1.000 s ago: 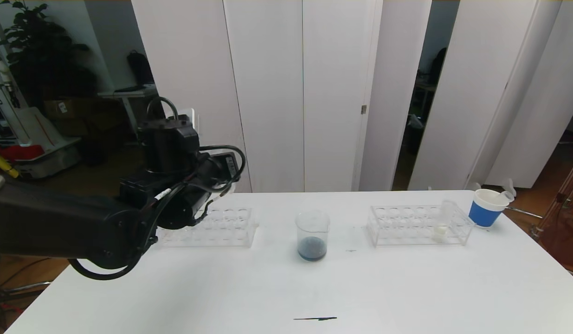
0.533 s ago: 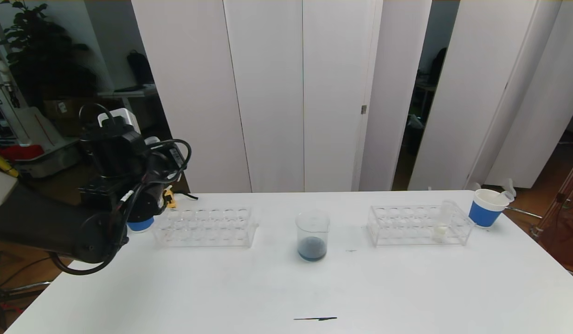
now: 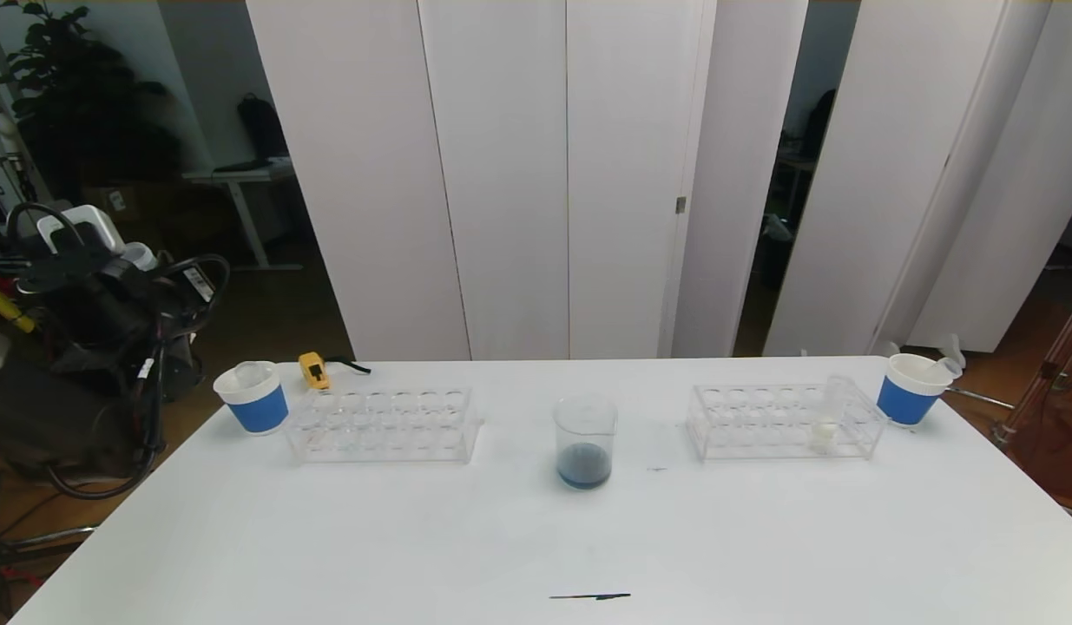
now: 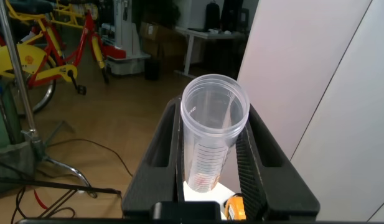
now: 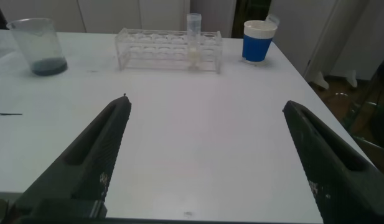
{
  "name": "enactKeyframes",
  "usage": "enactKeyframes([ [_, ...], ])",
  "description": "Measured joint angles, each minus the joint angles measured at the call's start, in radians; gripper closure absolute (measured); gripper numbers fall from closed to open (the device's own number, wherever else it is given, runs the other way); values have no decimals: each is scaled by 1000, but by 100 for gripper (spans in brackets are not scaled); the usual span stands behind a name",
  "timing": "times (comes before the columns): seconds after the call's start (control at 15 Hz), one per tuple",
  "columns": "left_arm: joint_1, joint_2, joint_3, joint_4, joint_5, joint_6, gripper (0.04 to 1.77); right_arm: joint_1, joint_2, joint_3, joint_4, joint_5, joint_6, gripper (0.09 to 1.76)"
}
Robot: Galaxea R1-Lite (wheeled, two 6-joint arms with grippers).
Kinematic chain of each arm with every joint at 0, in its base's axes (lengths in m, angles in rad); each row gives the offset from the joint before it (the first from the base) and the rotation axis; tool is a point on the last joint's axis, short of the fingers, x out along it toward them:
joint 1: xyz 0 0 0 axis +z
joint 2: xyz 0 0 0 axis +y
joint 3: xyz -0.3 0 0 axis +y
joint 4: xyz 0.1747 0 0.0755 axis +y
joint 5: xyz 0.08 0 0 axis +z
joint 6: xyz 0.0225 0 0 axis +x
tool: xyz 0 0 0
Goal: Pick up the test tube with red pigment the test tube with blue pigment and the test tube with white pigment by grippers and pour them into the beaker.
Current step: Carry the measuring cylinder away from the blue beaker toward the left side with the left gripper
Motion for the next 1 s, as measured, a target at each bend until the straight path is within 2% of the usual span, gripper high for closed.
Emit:
enactKeyframes([
  [0.33,57,128,0,-53,-37,-13,124,0,0,0,0,0,0,10],
  [0.47,69,179,0,-55,-79,-27,124,0,0,0,0,0,0,10],
  [0.6,72,216,-1,-56,-123,-100,124,0,0,0,0,0,0,10],
  [0.73,72,238,-5,-48,-167,-130,124,0,0,0,0,0,0,10],
  [1.0,63,274,-13,-41,-180,-159,124,0,0,0,0,0,0,10],
])
